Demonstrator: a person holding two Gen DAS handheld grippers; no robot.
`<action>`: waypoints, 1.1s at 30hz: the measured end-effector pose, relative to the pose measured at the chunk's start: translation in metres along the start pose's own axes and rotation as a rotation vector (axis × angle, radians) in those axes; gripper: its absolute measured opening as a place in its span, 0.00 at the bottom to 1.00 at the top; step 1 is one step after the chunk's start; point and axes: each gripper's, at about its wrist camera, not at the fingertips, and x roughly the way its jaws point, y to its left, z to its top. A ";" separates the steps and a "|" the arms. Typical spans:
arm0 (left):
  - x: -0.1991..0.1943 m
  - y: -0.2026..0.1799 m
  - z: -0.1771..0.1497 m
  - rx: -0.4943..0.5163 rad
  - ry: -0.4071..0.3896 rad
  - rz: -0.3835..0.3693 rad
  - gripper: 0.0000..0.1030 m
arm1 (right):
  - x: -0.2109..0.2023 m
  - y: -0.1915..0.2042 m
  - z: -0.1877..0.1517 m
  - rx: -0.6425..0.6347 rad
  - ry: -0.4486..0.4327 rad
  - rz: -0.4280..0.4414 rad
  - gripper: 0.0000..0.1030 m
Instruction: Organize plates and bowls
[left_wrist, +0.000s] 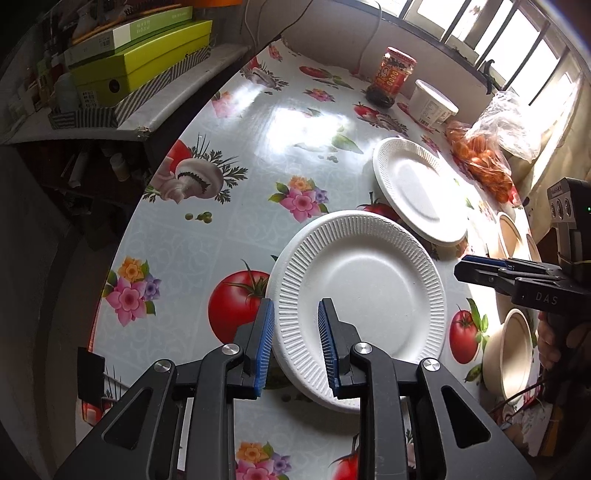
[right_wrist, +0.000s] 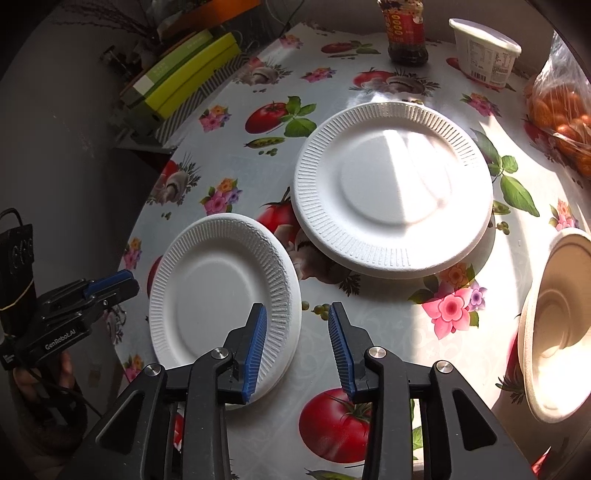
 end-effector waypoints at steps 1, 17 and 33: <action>-0.002 -0.003 0.003 0.005 -0.009 -0.004 0.25 | -0.004 -0.001 0.001 0.002 -0.009 0.003 0.34; 0.023 -0.057 0.061 0.029 0.008 -0.094 0.25 | -0.053 -0.058 0.036 0.073 -0.134 -0.054 0.39; 0.072 -0.091 0.103 0.031 0.070 -0.083 0.25 | -0.043 -0.135 0.078 0.180 -0.133 -0.094 0.39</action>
